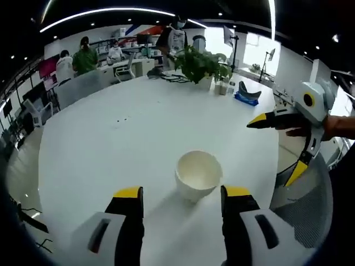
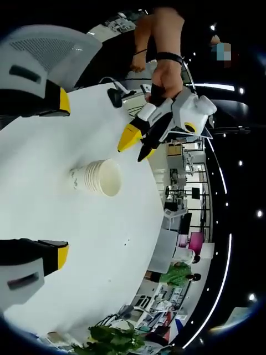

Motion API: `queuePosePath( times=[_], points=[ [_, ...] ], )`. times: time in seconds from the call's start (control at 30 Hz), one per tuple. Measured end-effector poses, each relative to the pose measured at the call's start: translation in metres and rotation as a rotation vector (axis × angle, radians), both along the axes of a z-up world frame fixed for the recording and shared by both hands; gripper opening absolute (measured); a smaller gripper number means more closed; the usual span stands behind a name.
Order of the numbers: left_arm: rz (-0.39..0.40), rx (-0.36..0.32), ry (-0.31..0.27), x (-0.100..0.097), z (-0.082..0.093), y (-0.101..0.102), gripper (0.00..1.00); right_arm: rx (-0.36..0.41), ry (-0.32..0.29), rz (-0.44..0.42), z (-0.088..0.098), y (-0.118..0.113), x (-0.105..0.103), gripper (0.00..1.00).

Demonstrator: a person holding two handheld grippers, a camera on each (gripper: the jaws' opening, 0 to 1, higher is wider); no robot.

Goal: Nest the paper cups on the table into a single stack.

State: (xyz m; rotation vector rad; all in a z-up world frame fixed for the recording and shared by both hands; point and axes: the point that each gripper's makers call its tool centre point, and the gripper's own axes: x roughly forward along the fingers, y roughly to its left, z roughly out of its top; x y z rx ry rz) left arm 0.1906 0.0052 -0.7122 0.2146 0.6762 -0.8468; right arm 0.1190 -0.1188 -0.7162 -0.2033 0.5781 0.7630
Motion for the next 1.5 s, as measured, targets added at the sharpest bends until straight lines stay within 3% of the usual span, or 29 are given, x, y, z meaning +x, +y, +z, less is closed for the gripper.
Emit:
queuePosePath(
  times=[0.07, 0.33, 0.43, 0.63, 0.77, 1.07, 1.5],
  points=[
    [0.053, -0.02, -0.042, 0.0, 0.003, 0.006, 0.56, -0.001, -0.001, -0.003, -0.001, -0.002, 0.002, 0.93],
    [0.169, -0.066, -0.067, -0.01, 0.004, 0.03, 0.6, 0.014, 0.015, -0.028, -0.006, -0.007, 0.001, 0.93],
    [0.224, -0.069, -0.078, -0.015, -0.004, 0.041, 0.6, 0.021, 0.023, -0.039, -0.009, -0.009, -0.003, 0.93],
    [0.248, -0.022, -0.095, -0.035, -0.018, 0.053, 0.6, 0.031, 0.04, -0.06, -0.016, -0.013, -0.01, 0.93],
    [0.306, -0.052, -0.102, -0.04, -0.02, 0.061, 0.62, 0.035, 0.036, -0.07, -0.018, -0.016, -0.012, 0.94],
    [0.327, -0.083, -0.099, -0.053, -0.02, 0.064, 0.68, 0.053, 0.057, -0.085, -0.021, -0.023, -0.018, 0.95],
    [0.35, -0.085, -0.1, -0.055, -0.02, 0.064, 0.69, 0.083, 0.073, -0.113, -0.029, -0.031, -0.022, 0.95]
  ],
)
